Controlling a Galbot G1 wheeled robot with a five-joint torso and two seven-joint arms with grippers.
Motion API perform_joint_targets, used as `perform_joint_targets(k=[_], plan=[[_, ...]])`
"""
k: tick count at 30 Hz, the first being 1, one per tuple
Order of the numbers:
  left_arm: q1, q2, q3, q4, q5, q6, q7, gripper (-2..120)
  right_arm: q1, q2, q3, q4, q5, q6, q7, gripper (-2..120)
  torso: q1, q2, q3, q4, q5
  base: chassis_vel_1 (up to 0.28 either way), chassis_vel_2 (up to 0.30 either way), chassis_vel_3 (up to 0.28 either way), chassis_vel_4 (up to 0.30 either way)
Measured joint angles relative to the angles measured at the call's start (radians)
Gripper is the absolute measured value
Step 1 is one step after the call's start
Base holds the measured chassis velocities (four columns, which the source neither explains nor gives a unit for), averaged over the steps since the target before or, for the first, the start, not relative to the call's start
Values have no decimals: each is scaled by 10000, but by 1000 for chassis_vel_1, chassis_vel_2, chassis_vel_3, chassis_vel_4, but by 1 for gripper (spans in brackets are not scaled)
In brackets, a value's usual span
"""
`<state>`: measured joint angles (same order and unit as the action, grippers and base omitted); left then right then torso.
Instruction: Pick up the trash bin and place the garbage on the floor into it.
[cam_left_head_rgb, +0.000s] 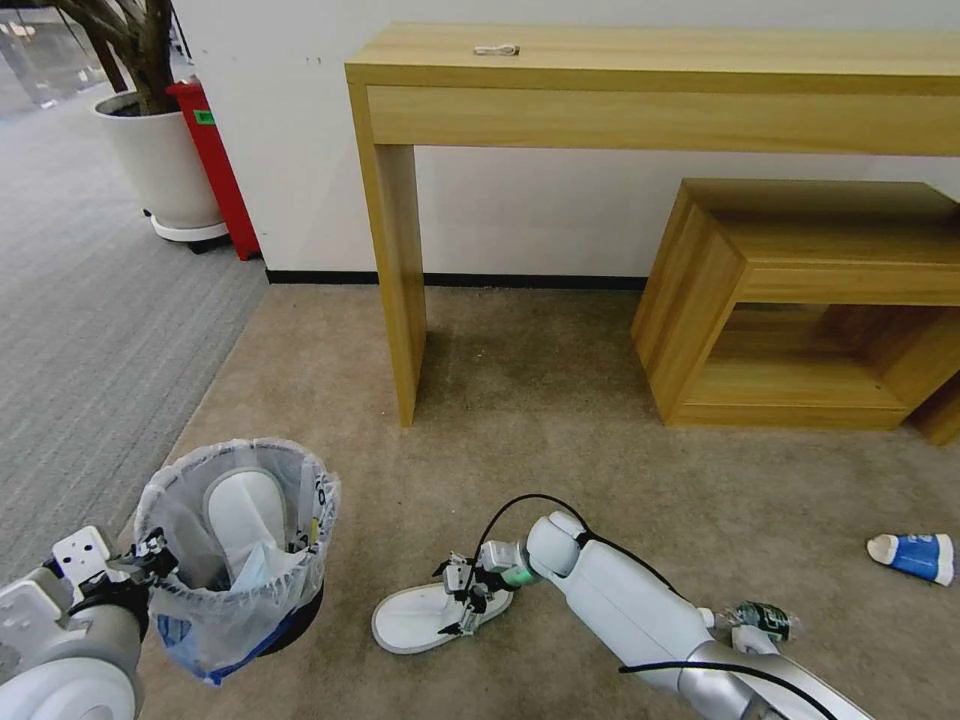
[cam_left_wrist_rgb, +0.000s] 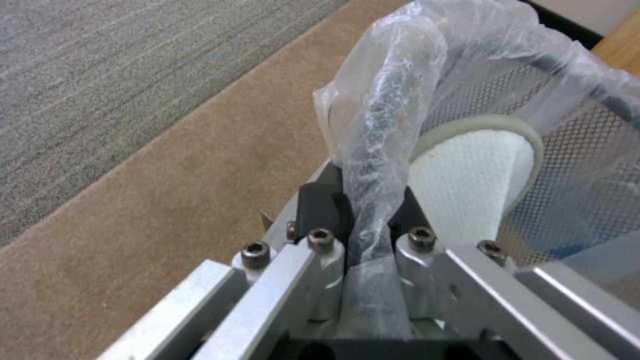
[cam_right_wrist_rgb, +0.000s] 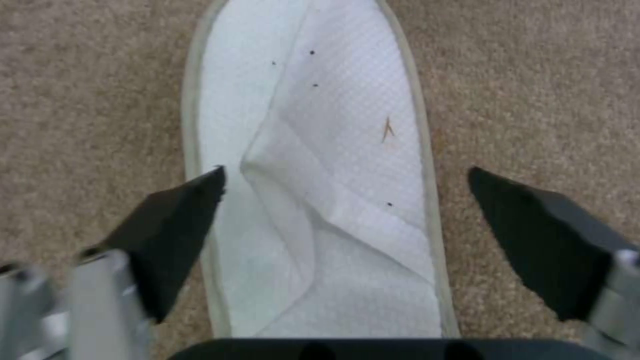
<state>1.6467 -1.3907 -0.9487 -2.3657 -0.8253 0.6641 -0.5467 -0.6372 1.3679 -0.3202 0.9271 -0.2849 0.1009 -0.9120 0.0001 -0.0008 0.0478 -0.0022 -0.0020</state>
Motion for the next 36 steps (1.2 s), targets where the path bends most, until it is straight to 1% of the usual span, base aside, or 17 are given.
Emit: perform_joint_targets(k=[2, 3, 6, 7, 10, 11, 13, 16, 21, 22, 24, 26, 29, 30, 33, 34, 36], plan=[[-5, -7, 9, 35, 9, -5, 2, 3, -6, 32, -3, -58, -2, 28, 159, 77, 0, 0, 0, 0, -1, 0, 0, 0, 0], [-5, -7, 9, 35, 9, -5, 2, 3, -6, 32, -3, -58, -2, 28, 159, 77, 0, 0, 0, 0, -1, 0, 0, 0, 0], [-22, -10, 19, 48, 13, -11, 11, 3, -27, 99, -27, -174, -29, 76, 400, 65, 0, 0, 0, 0, 0, 0, 0, 0, 0], [-22, -10, 19, 48, 13, -11, 11, 3, -27, 99, -27, -174, -29, 76, 400, 65, 0, 0, 0, 0, 0, 0, 0, 0, 0], [-39, 8, 19, 78, 13, -12, 14, 3, -37, 170, -23, -283, -176, 168, 443, 48, 0, 0, 0, 1, 0, 0, 0, 0, 0], [-39, 8, 19, 78, 13, -12, 14, 3, -37, 170, -23, -283, -176, 168, 443, 48, 0, 0, 0, 1, 0, 0, 0, 0, 0], [-42, 10, 19, 81, 13, -14, 16, 3, -39, 171, -18, -288, -221, 209, 448, 38, 0, 0, 0, 0, 0, 0, 0, 0, 0], [-42, 8, 19, 82, 13, -17, 19, 3, -53, 153, -3, -287, -231, 232, 507, 28, 0, 0, 0, 1, 0, 0, 0, 0, 0], [-43, 12, 22, 88, 9, -20, 26, 3, -108, 83, 68, -101, -153, 238, 674, 11, 0, 0, 0, 0, 0, 0, 0, 0, 0], [-43, 12, 22, 88, 9, -20, 26, 3, -108, 83, 68, -101, -153, 238, 674, 11, 0, 0, 0, 0, 0, 0, 0, 0, 0], [-59, 23, 43, 88, 8, -20, 26, 3, -121, -4, 100, 132, 36, 228, 765, 1, 0, 0, 0, 1, 0, 0, 0, 0, 0], [-69, 39, 57, 88, 8, -20, 27, 3, -126, -123, 96, 386, 218, 223, 833, 0, 0, 0, 0, 1, 1, 0, 0, 0, 0], [-79, 69, 104, 91, 11, -20, 24, 3, -139, -637, 102, 1556, 1090, 192, 912, 0, 0, 0, 1, 1, 1, 0, 0, 0, 0], [-79, 69, 104, 91, 11, -20, 24, 3, -139, -637, 102, 1556, 1090, 192, 912, 0, 0, 0, 1, 1, 1, 0, 0, 0, 0], [-80, 76, 156, 111, 32, -20, 23, 3, -194, -1523, 292, 3131, 2518, 163, 915, 0, 0, 0, 0, 4, 2, 0, 0, 0, 0], [-80, 76, 156, 111, 32, -20, 23, 3, -194, -1523, 292, 3131, 2518, 163, 915, 0, 0, 0, 0, 4, 2, 0, 0, 0, 0], [-103, 127, 167, 143, 43, -20, 20, 3, -235, -2449, 517, 4164, 3467, 124, 822, 0, 0, 0, 1, 1, 3, 0, 0, 0, 0]])
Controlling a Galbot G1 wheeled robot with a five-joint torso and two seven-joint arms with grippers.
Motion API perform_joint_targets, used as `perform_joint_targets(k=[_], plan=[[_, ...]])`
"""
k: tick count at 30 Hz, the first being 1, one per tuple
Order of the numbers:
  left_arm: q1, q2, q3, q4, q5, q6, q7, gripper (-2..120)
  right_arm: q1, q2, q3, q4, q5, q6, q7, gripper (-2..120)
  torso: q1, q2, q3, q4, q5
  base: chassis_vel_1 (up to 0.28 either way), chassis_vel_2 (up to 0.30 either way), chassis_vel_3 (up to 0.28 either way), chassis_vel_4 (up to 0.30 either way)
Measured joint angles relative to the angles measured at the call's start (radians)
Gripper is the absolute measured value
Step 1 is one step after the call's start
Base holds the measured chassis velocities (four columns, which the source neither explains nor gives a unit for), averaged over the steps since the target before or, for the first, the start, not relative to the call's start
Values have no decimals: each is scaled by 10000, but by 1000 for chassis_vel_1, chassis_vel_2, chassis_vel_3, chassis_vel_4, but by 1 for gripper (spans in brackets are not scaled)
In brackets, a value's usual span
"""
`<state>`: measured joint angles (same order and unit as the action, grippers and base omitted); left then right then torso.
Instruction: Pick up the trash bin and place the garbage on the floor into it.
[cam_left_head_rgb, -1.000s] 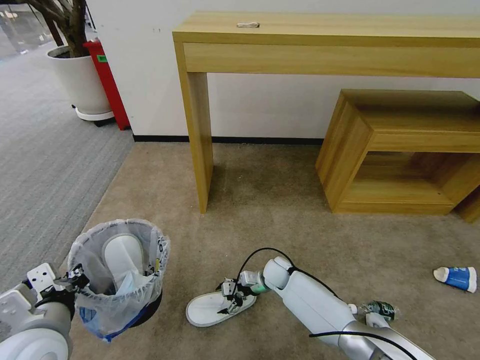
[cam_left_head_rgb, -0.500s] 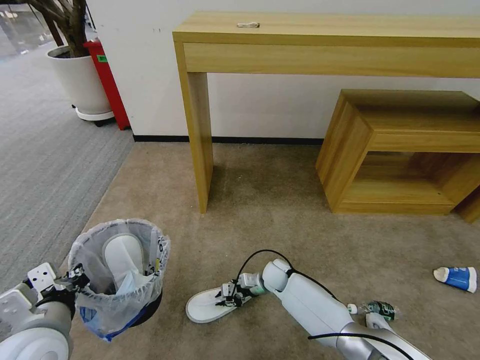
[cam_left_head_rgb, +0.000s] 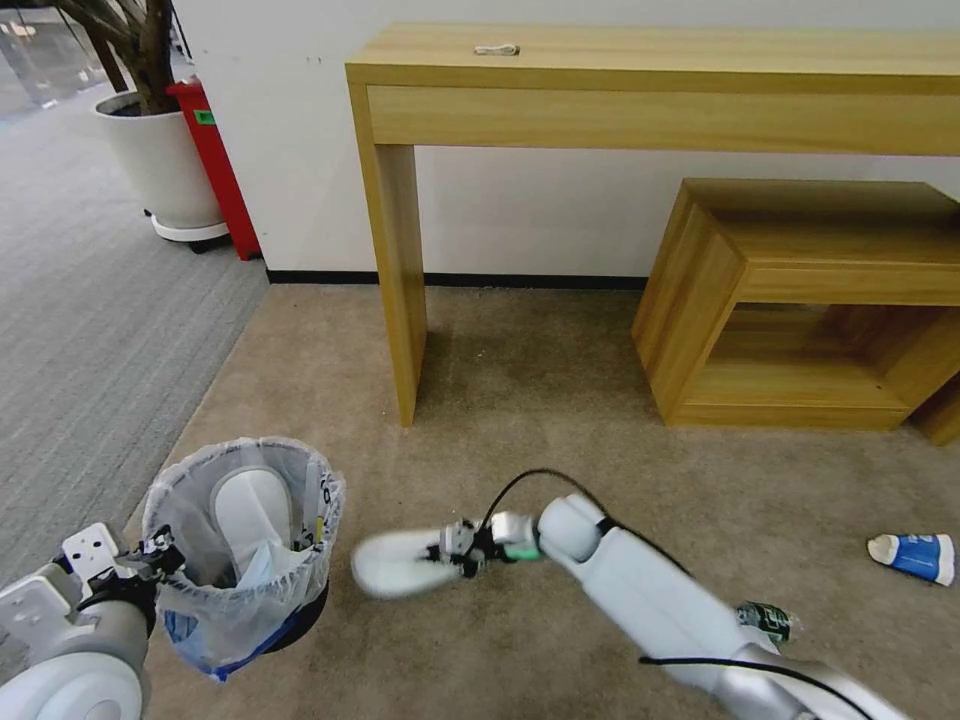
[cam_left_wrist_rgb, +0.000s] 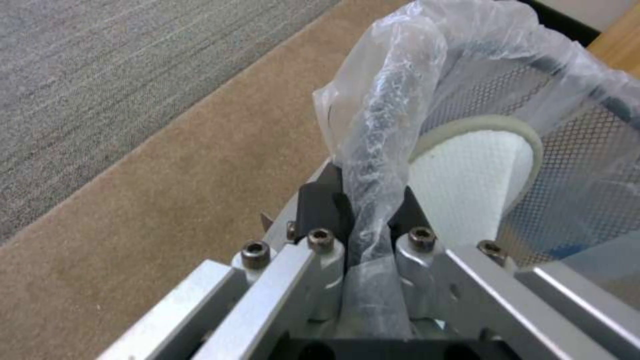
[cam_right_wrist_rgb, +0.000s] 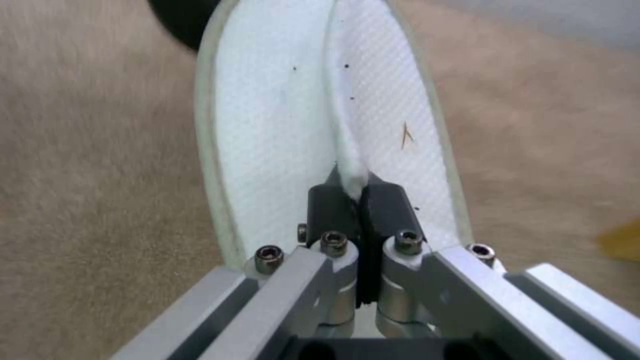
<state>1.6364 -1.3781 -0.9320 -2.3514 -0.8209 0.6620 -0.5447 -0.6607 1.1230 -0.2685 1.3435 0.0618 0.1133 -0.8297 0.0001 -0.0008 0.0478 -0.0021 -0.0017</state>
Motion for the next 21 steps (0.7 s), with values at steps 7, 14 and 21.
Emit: perform_joint_targets(k=[7, 14, 21], plan=[[-21, 58, 115, 62, 97, 0, -2, 3, -14, -1685, 552, 1643, 1302, 207, -758, 0, 0, 1, 0, -2, -1, 0, 0, 0, 0], [54, 69, 173, 72, 125, 0, 6, 3, -296, -1804, 1468, 2977, 4005, 299, -1811, 0, 0, 1, -1, -2, -2, 0, 0, 0, 0], [170, -154, 533, -235, 211, 1, 41, 3, 290, -656, 635, 2930, 7944, 371, -1288, 0, 0, 1, 0, 1, -5, 0, 0, 0, 0]])
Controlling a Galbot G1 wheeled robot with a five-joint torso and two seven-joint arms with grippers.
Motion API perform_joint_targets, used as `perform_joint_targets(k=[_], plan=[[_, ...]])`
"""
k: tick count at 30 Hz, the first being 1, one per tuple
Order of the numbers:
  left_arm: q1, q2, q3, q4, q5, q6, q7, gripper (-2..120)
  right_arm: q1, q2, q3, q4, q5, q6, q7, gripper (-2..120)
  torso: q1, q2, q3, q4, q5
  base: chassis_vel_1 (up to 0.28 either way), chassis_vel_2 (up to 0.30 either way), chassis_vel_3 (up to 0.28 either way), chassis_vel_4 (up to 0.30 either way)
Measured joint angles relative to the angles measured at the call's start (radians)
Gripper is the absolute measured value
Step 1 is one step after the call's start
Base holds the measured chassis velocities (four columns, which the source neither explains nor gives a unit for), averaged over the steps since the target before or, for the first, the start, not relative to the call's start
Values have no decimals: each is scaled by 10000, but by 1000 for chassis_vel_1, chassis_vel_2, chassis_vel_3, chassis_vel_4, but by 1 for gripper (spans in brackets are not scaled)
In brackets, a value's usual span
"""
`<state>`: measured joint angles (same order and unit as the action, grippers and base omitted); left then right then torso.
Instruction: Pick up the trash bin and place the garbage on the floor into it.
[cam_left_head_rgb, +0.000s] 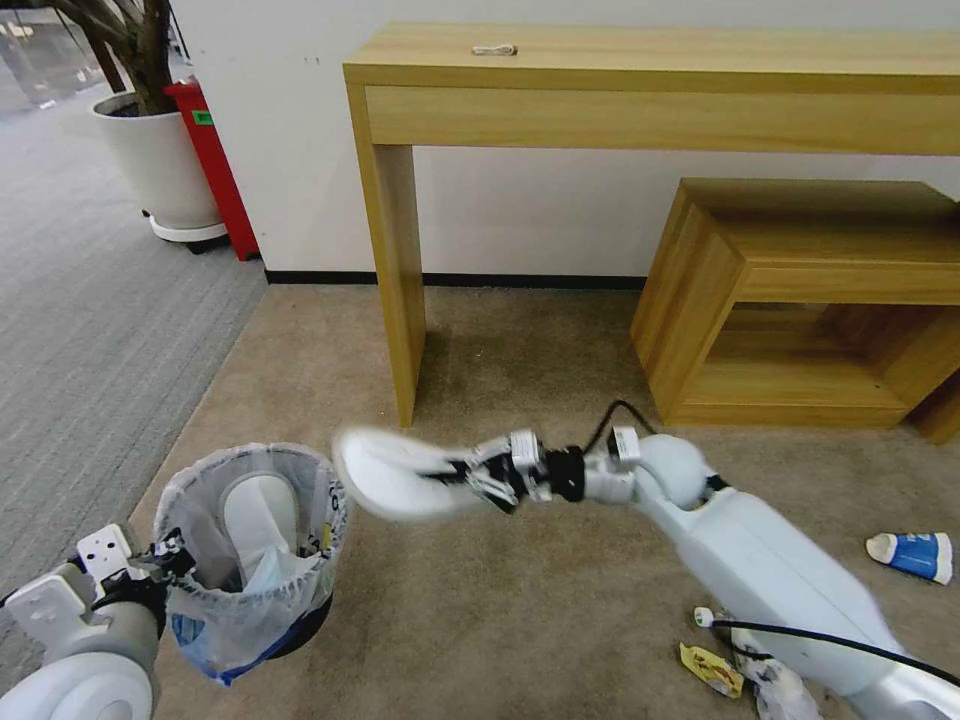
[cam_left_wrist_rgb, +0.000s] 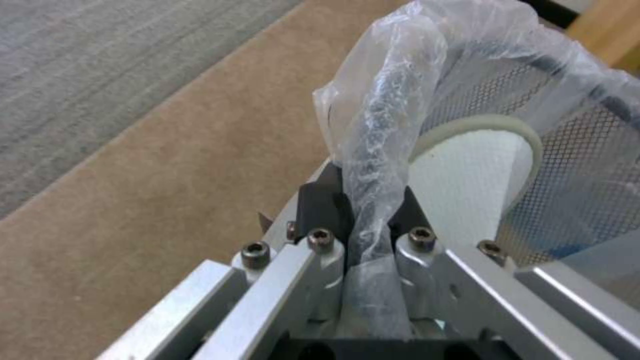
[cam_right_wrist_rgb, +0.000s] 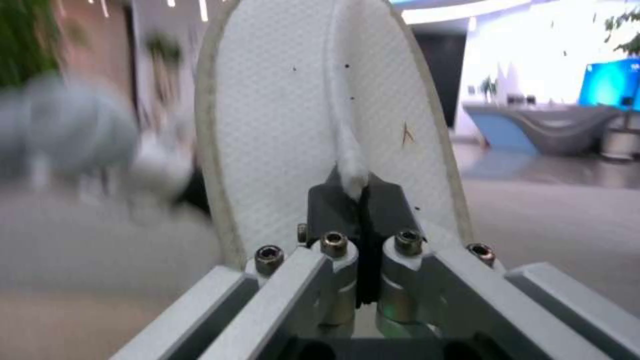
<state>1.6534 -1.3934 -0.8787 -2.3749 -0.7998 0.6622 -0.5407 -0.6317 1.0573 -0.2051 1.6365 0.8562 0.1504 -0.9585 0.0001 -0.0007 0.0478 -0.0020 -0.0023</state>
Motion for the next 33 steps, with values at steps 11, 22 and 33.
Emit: perform_joint_targets(k=[11, 22, 33], plan=[[-65, -424, 511, -222, 126, 16, 31, 3, 692, 2283, -1418, -877, 1874, -378, -221, 0, 0, 0, 0, 0, 0, 0, 0, 0, 0], [5, -499, 624, -714, 115, 55, 38, 3, 953, 2874, -2359, -1860, 1179, -264, -162, 0, 0, 0, 0, -2, 1, 0, 0, 0, 0], [85, -535, 801, -977, 142, 86, 40, 3, 906, 3092, -2651, -2237, 901, 41, 858, 10, 0, 0, 0, -2, 3, 0, 0, 0, 0]])
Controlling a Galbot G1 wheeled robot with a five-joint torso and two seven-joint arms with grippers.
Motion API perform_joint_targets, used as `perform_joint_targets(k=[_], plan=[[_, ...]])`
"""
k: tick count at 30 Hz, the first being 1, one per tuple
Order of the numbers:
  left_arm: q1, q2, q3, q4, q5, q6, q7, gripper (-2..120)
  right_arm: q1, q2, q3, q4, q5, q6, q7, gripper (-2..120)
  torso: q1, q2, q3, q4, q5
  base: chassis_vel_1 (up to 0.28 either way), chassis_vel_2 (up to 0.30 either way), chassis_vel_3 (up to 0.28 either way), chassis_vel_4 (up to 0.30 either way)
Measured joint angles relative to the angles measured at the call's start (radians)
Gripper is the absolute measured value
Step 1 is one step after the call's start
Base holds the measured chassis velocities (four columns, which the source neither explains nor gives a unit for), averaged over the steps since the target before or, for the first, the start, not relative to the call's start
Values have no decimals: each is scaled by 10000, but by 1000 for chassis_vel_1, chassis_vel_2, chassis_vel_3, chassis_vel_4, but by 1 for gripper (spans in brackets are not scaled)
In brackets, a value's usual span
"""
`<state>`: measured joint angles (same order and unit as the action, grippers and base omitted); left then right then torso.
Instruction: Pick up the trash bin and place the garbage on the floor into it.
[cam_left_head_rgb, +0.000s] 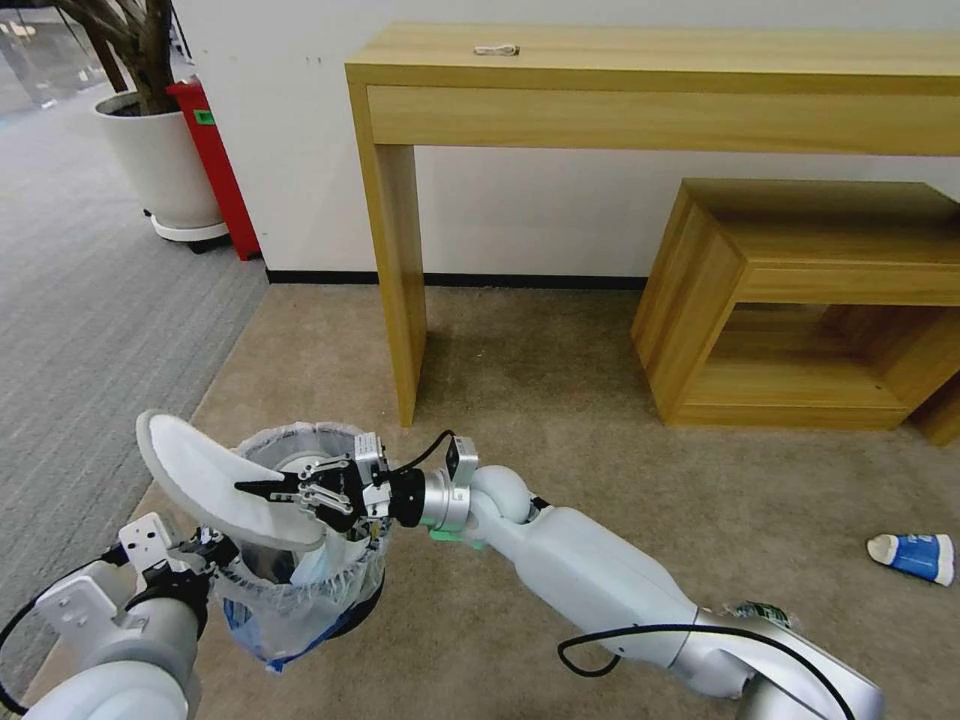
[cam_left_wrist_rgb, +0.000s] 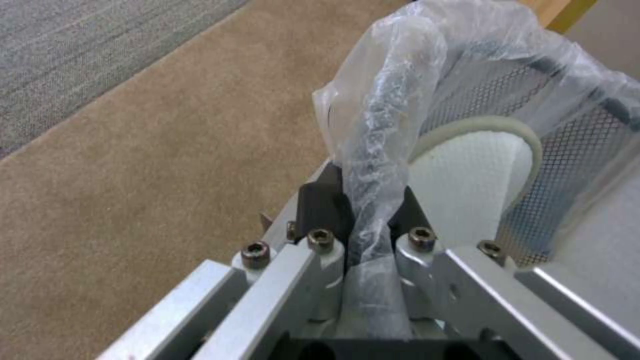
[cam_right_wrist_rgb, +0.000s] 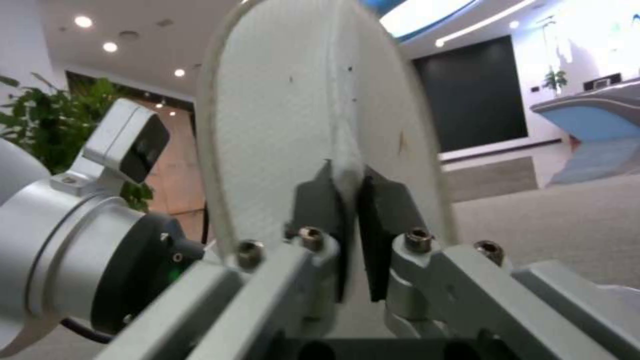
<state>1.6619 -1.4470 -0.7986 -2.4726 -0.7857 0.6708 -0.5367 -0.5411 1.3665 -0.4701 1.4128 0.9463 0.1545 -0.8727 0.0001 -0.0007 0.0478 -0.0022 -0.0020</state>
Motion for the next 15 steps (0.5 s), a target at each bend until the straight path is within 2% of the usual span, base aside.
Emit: perform_joint_targets(k=[5, 9, 10, 12, 15], plan=[[2, 8, 1, 0, 4, 0, 0, 3, 0, -31, 23, 19, -3, 5, 40, 19, 0, 0, 0, 0, 0, 0, 0, 0, 0], [5, 72, -75, 45, 0, 1, 0, 3, -23, -172, 143, 80, -31, 48, 51, 43, 0, 0, 0, 0, 0, 0, 0, 0, 0], [5, 72, -75, 45, 0, 1, 0, 3, -23, -172, 143, 80, -31, 48, 51, 43, 0, 0, 0, 0, 0, 0, 0, 0, 0], [-7, 115, -141, 52, -41, 1, 0, 3, -62, -295, 269, 151, -58, 73, 68, 53, 0, 0, 0, 1, 0, 0, 0, 0, 0], [-13, 129, -161, 64, -55, 1, 0, 3, -73, -326, 312, 174, -65, 81, 79, 57, 0, 0, 0, 0, 0, 0, 0, 0, 0]])
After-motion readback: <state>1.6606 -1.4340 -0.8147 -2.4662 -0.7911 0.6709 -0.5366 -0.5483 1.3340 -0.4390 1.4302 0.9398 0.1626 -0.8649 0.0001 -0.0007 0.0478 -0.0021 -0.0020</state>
